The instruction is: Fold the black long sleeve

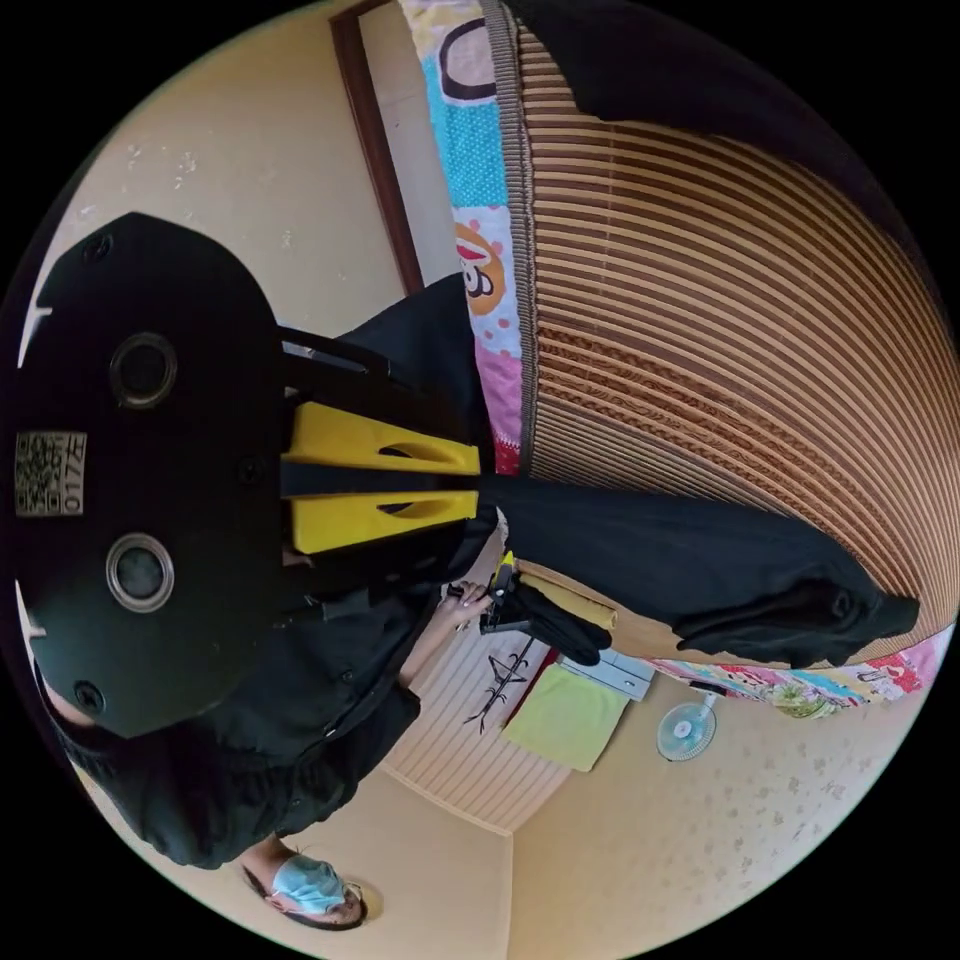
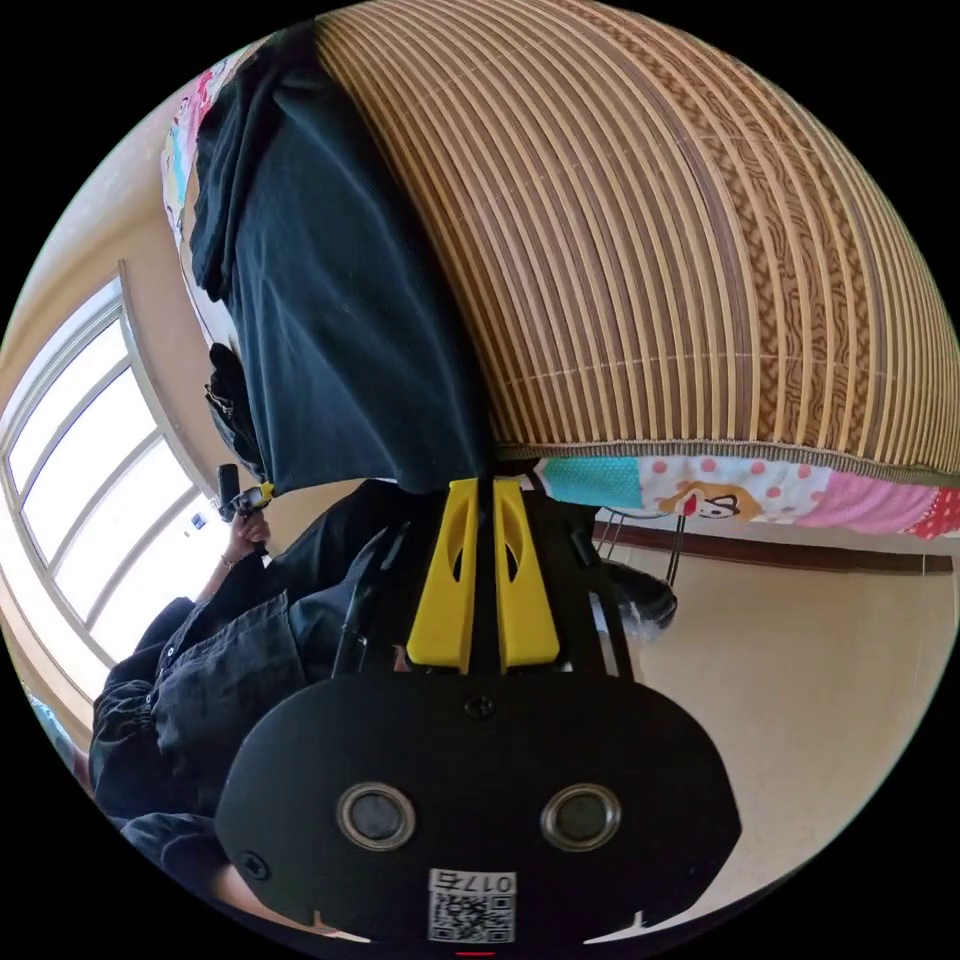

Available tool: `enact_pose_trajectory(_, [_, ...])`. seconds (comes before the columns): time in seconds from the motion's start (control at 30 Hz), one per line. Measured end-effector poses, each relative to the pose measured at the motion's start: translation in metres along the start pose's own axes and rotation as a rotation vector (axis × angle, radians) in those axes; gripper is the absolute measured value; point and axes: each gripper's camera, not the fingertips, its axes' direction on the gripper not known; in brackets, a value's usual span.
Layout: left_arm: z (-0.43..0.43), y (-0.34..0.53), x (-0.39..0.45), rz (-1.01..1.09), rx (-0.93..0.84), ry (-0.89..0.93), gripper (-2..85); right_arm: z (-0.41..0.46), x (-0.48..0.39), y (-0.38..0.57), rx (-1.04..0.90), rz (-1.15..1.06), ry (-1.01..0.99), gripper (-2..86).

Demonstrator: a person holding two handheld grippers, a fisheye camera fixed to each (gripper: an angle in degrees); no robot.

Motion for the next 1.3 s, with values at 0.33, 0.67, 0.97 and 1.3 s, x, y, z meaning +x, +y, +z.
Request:
enact_pose_trajectory(0.33, [-0.029,0.037,-0.035,0.067,-0.044,0.273,2.3,-0.048,0.065,0.149,0.321,0.112,-0.438,2.5])
enact_pose_trajectory(0.67, [-0.029,0.02,-0.051,0.018,0.249,0.613,3.3,-0.054,0.061,0.127,0.579,0.212,-0.764,2.1])
enact_pose_trajectory(0.97, [-0.097,-0.167,0.066,0.23,0.42,0.708,3.6,-0.149,-0.051,-0.054,0.696,-0.018,-0.788,2.6])
enact_pose_trajectory(1.3, [-0.119,-0.248,0.134,0.159,0.54,0.162,8.9,-0.161,-0.168,-0.131,0.599,-0.046,-0.214,7.0])
